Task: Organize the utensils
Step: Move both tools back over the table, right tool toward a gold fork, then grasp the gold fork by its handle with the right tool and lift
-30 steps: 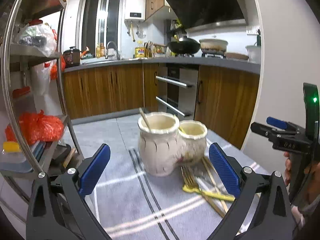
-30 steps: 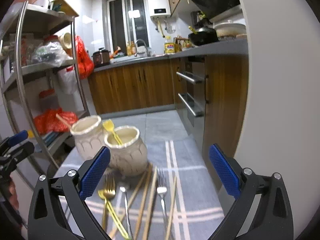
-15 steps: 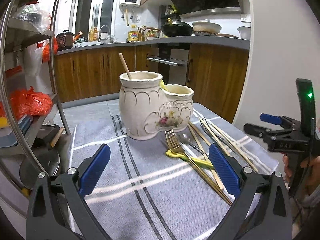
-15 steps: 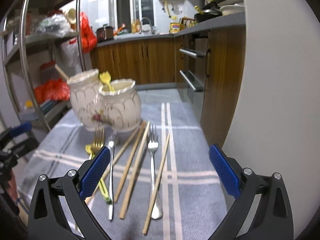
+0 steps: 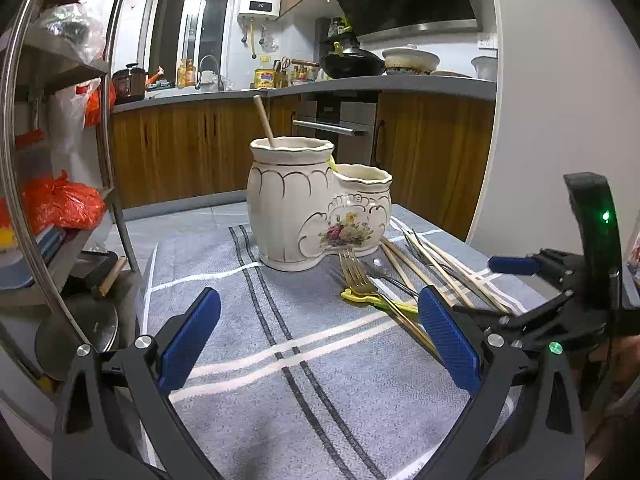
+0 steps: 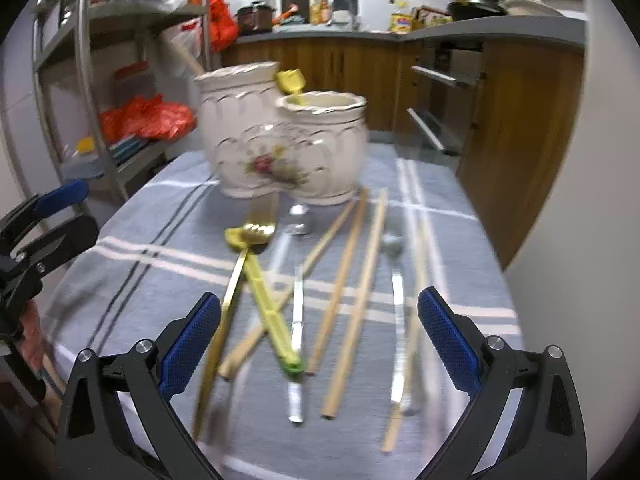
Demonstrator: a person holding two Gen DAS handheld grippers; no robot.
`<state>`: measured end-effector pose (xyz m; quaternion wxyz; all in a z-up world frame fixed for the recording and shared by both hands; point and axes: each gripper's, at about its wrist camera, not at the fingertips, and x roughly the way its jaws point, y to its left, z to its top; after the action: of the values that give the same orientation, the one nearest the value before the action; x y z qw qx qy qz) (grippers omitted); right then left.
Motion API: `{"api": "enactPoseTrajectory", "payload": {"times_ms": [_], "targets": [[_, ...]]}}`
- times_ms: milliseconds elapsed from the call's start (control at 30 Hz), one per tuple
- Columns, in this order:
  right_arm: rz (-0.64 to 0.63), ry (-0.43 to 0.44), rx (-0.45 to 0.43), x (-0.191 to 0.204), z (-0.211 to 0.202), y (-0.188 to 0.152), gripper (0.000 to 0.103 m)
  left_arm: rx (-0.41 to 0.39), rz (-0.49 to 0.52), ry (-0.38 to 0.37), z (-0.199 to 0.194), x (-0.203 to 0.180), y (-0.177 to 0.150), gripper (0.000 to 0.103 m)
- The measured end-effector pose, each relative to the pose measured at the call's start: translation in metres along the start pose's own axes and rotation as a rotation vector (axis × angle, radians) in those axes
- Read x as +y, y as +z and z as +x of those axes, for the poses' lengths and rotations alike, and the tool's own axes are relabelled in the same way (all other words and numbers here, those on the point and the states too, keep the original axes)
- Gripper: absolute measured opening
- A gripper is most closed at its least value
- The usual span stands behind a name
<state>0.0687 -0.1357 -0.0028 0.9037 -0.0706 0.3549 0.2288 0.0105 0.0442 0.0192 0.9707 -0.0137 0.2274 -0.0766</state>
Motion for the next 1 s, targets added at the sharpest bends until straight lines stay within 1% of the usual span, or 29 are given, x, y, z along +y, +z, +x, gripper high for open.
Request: {"api": "enactPoseTrajectory", "payload": {"times_ms": [200, 267, 300, 333, 367, 433, 467, 533, 700, 867, 1000], "targets": [[-0.049, 0.016, 0.048, 0.027, 0.008, 0.007, 0.094, -0.01, -0.008, 0.003, -0.001, 0.013, -0.001, 0.097], [-0.056, 0.015, 0.08, 0.034, 0.013, 0.011, 0.086, -0.002, -0.019, -0.007, 0.0, 0.017, -0.003, 0.097], [-0.056, 0.021, 0.1, 0.036, 0.015, 0.012, 0.077, 0.003, -0.027, -0.015, 0.001, 0.02, -0.003, 0.097], [-0.055, 0.024, 0.11, 0.038, 0.016, 0.013, 0.07, 0.004, -0.031, -0.018, 0.001, 0.021, -0.004, 0.097], [-0.055, 0.029, 0.123, 0.039, 0.018, 0.014, 0.068, 0.004, -0.035, -0.024, 0.002, 0.023, -0.004, 0.097], [-0.053, 0.034, 0.137, 0.042, 0.019, 0.017, 0.055, 0.002, -0.037, -0.031, 0.001, 0.026, -0.004, 0.097], [-0.05, 0.04, 0.146, 0.043, 0.019, 0.018, 0.052, 0.0, -0.039, -0.033, 0.001, 0.027, -0.003, 0.097], [-0.042, 0.058, 0.166, 0.045, 0.02, 0.02, 0.039, -0.003, -0.044, -0.037, 0.0, 0.03, -0.003, 0.097], [-0.03, 0.061, 0.207, 0.05, 0.027, 0.02, 0.027, -0.007, -0.065, -0.058, -0.001, 0.035, -0.003, 0.097], [0.011, 0.056, 0.244, 0.047, 0.041, 0.02, 0.025, -0.012, -0.064, -0.063, -0.003, 0.036, -0.003, 0.097], [0.032, 0.052, 0.245, 0.046, 0.049, 0.024, 0.025, -0.017, -0.058, -0.063, -0.004, 0.036, -0.003, 0.097]]}}
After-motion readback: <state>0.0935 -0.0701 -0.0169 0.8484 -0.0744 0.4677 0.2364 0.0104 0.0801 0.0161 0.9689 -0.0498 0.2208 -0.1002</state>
